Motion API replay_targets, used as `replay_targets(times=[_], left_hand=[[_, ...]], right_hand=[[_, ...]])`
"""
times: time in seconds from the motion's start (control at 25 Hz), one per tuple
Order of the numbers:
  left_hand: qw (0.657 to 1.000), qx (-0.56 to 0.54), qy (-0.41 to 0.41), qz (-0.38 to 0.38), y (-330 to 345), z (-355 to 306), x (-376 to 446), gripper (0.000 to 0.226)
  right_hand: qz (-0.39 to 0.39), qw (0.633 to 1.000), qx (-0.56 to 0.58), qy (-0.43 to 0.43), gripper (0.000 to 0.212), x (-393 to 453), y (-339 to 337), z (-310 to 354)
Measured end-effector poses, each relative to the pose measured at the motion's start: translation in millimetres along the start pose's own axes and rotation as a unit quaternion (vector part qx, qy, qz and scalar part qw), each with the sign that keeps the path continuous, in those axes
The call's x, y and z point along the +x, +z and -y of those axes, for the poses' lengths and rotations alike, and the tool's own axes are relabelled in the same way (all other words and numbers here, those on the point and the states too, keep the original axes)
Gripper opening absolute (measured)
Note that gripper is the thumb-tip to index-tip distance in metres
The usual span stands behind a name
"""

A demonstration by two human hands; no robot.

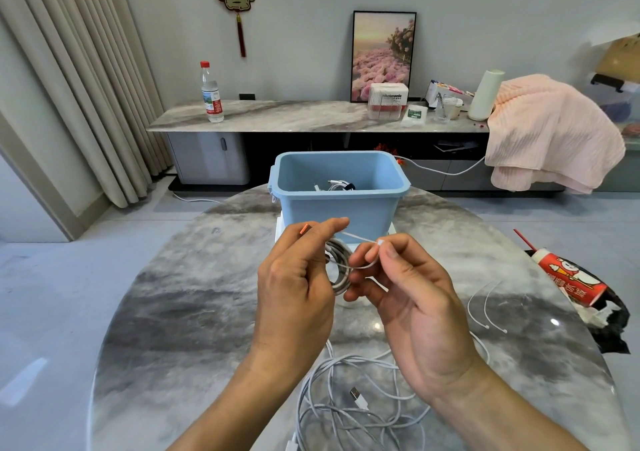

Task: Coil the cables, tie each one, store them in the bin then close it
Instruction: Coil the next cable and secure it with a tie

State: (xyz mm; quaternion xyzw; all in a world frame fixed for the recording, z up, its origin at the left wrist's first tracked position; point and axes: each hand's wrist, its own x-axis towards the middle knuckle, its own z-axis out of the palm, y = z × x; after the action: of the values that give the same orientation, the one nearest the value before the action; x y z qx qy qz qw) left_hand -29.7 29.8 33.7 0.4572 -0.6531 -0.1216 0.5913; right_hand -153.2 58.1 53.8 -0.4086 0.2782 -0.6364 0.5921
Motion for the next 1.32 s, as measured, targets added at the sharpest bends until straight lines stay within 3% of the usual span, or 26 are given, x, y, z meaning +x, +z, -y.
replay_targets(times=[1.32], left_hand=[[1.000,-0.028,-0.006,0.007,-0.5,-0.9,-2.3,0.042]], right_hand=[[0.021,0.999,-0.024,0.011,0.019,2.1,-4.9,-0.2]])
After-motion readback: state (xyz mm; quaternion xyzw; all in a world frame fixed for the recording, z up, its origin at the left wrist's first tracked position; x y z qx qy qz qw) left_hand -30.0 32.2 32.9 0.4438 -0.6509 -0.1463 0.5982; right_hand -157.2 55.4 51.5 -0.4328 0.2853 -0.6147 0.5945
